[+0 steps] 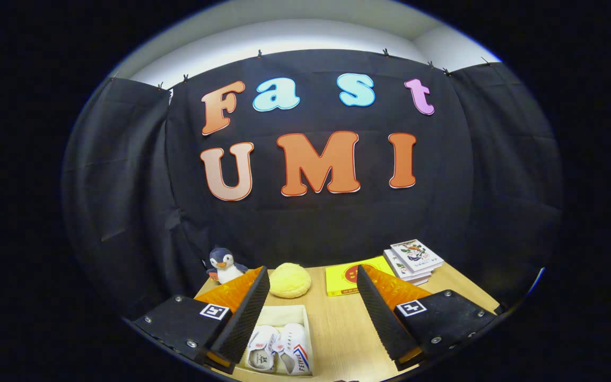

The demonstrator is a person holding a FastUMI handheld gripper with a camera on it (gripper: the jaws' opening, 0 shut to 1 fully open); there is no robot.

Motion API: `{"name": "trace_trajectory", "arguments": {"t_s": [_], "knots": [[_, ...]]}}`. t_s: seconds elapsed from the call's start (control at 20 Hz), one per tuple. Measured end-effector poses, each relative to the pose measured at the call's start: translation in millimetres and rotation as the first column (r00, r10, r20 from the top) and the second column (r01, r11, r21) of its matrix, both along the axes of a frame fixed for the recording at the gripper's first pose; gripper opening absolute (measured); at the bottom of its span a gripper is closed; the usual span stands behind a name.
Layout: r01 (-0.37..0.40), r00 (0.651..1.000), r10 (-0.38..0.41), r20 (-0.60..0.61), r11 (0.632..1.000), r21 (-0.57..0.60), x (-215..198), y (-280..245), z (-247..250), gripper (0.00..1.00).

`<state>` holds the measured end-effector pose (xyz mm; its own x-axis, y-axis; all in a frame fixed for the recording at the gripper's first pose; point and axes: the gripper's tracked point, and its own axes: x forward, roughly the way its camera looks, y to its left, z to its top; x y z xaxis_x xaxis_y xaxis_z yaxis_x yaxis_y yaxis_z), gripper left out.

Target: Open the storage box then place both shoes into the box .Put the left shoe in first, then the right shoe, with the right side of both shoes facing outward in a uniform manner.

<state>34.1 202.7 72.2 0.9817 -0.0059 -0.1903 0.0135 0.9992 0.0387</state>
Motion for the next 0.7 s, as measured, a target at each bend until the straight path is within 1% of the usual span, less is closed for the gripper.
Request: {"name": "trace_trajectory", "arguments": {"t_s": [0.15,0.3,0.45,0.7], "knots": [[0.02,0.999,-0.019,0.038,1.0,-0.018,-1,-26,8,0.99],[-0.009,1.0,0.009,0.026,1.0,-0.004,-3,-43,2,0.99],[-0.019,1.0,0.02,0.015,1.0,-0.015,-1,-65,-5,0.99],[-0.048,0.998,0.048,0.03,0.999,-0.016,3,-90,-6,0.99]]}}
